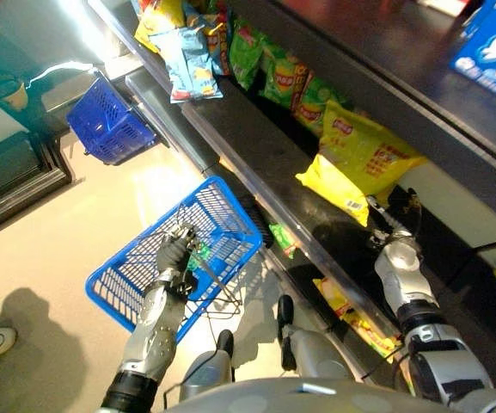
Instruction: Pick up the snacks into the basket
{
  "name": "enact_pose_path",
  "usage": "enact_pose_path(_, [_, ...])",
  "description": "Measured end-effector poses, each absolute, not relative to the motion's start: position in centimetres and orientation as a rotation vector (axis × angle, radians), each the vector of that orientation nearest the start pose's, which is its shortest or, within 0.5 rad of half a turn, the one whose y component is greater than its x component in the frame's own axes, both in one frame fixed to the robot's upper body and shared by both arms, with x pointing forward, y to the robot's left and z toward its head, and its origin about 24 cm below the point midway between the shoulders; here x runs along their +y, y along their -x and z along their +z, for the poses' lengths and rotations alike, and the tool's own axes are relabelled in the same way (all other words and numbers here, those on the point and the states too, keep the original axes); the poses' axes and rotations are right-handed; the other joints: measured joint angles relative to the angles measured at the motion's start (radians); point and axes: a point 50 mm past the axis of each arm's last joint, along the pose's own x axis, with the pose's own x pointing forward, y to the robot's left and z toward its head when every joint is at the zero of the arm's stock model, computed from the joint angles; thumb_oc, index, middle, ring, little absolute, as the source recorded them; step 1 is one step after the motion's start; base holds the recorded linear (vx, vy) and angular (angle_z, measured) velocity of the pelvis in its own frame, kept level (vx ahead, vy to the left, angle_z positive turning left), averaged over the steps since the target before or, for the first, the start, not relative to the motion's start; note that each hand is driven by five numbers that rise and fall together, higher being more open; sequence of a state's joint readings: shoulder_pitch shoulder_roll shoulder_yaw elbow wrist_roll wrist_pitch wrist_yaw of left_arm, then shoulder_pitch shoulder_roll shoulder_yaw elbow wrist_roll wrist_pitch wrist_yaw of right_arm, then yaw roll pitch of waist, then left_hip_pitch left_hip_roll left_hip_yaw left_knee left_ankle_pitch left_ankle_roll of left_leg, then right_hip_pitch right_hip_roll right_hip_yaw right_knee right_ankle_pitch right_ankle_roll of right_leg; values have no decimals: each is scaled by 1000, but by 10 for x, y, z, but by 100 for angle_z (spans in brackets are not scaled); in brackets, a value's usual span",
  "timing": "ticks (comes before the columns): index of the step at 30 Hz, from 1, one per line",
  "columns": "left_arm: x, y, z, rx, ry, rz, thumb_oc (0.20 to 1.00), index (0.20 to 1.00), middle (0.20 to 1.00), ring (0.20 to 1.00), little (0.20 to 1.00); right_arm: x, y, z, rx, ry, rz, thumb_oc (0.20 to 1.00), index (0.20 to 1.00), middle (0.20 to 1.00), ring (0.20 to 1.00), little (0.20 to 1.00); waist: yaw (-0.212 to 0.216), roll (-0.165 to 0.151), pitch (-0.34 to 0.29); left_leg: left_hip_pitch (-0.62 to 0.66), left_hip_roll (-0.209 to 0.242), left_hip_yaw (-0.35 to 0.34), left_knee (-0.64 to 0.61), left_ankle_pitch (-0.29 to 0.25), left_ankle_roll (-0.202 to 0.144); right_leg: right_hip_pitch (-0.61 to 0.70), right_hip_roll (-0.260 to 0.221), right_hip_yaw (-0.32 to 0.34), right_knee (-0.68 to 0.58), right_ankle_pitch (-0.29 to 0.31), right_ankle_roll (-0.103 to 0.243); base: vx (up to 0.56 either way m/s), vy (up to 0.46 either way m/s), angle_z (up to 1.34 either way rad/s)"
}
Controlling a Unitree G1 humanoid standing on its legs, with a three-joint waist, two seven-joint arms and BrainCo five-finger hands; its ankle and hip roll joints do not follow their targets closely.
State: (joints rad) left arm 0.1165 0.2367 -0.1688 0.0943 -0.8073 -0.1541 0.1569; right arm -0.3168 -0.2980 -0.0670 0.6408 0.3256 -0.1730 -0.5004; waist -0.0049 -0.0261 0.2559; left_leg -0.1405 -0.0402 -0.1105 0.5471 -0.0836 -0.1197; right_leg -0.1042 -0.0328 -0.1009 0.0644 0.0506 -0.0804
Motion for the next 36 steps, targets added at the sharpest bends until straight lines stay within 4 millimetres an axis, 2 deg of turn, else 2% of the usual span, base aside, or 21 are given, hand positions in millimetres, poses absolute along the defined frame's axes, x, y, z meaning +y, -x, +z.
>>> enact_pose_path(1, [178,-226,4,142,561,144,200,200,200,200,200,-263,-291,15,131,-5,-672,1000,1000,1000,1000,1000,-8,0,1,-42,-4,6,12,-17,3,1,3,7,3,-28,-11,217,-72,1])
enact_pose_path(2, [176,-228,6,133,565,134,200,200,200,200,200,-266,-291,14,139,4,-677,1000,1000,1000,1000,1000,-6,-4,3,-51,-2,18,-10,-16,6,-2,2,12,4,-30,-14,258,85,5])
enact_pose_path(3, [173,-232,10,118,571,119,200,200,200,200,200,-272,-292,15,151,12,-681,1000,1000,1000,1000,1000,-7,-5,8,-68,24,61,-126,-13,23,-4,19,41,-5,-29,-19,247,103,-13])
enact_pose_path(4, [173,-233,12,114,569,117,200,200,200,200,200,-271,-297,16,153,14,-676,1000,1000,1000,1000,1000,-9,-7,15,-62,39,66,-258,-4,35,0,29,78,-4,-12,-14,200,82,-20])
enact_pose_path(6, [174,-233,12,113,563,114,200,200,200,200,200,-266,-306,23,148,56,-624,1000,1000,1000,1000,1000,12,-16,33,-49,20,4,-451,31,67,7,42,162,-20,-1,-5,76,-6,-63])
enact_pose_path(7, [173,-233,12,114,563,110,200,200,200,200,200,-266,-310,26,143,71,-611,1000,1000,1000,1000,1000,23,-7,43,-47,19,-24,-459,43,69,9,51,178,-19,4,-2,5,30,-131])
enact_pose_path(8, [173,-233,12,117,562,108,200,200,200,200,200,-263,-321,32,142,98,-575,1000,1000,1000,1000,1000,48,25,56,-43,32,-38,-460,67,73,15,80,180,-19,2,3,-39,70,-133])
enact_pose_path(9, [173,-233,14,107,567,104,200,200,200,200,200,-261,-327,39,132,113,-553,1000,1000,1000,1000,1000,52,49,55,-44,51,-25,-465,84,75,9,94,135,-23,3,7,-45,59,-135])
enact_pose_path(10, [173,-234,19,89,562,89,200,200,200,200,200,-259,-334,47,114,118,-534,1000,1000,1000,1000,1000,52,65,65,-58,66,-35,-467,162,53,1,106,92,-21,-3,20,-62,102,-78])
enact_pose_path(11, [175,-236,23,76,545,77,200,200,200,200,200,-256,-340,51,112,123,-520,1000,1000,1000,1000,1000,48,50,68,-80,64,-23,-470,160,54,-19,96,81,-16,-8,32,-40,71,-38])
enact_pose_path(13, [169,-242,29,61,533,35,200,200,200,200,200,-258,-348,66,73,117,-514,1000,1000,1000,1000,1000,42,39,72,-100,46,-1,-515,177,65,-70,67,82,-10,-7,55,-10,114,4])
enact_pose_path(14, [166,-242,30,57,541,30,200,200,200,200,200,-253,-349,73,39,97,-481,1000,1000,1000,1000,1000,41,43,76,-100,42,0,-535,194,78,-81,60,84,-5,-10,60,31,101,12])
enact_pose_path(15, [168,-241,31,47,547,41,200,200,200,200,200,-241,-345,81,-26,67,-421,1000,1000,1000,1000,1000,44,43,79,-97,36,0,-555,213,89,-86,55,83,-5,-13,65,21,22,10])
enact_pose_path(18, [171,-243,33,35,547,49,200,200,200,200,200,-223,-343,81,-55,55,-317,1000,1000,1000,1000,1000,25,39,80,-93,25,-10,-581,232,99,-81,44,86,0,-38,77,48,59,38])
enact_pose_path(20, [172,-244,33,33,546,56,200,200,200,200,200,-209,-336,81,-82,5,-274,1000,1000,1000,1000,1000,41,32,87,-77,17,-12,-595,243,109,-65,36,83,-2,-53,83,44,52,26])
enact_pose_path(23, [172,-244,33,36,544,63,200,200,200,200,200,-190,-319,62,-49,-54,-215,1000,1000,1000,1000,1000,48,5,101,-18,12,-12,-617,241,110,-1,29,88,-12,-76,97,29,41,30])
enact_pose_path(26, [173,-245,34,33,545,66,200,200,200,200,200,-190,-309,52,-26,-60,-207,1000,1000,1000,1000,1000,48,-3,100,11,10,-1,-633,237,114,35,26,92,-30,-83,100,28,77,12])
enact_pose_path(29, [180,-246,36,16,553,101,200,200,200,200,200,-195,-299,51,-41,-56,-213,1000,1000,1000,1000,1000,44,-7,97,42,9,4,-634,229,119,66,25,97,-35,-85,101,20,58,-8])
enact_pose_path(32, [181,-248,39,2,558,104,200,200,200,200,200,-202,-296,48,-34,-61,-241,1000,1000,1000,1000,1000,43,-8,96,49,11,21,-633,225,117,66,26,108,-31,-85,101,24,71,-15])
enact_pose_path(36, [182,-248,39,-5,575,122,200,200,200,200,200,-201,-294,46,-28,-63,-224,1000,1000,1000,1000,1000,41,-11,93,59,9,30,-632,219,121,63,25,124,-20,-83,98,-16,113,-14])
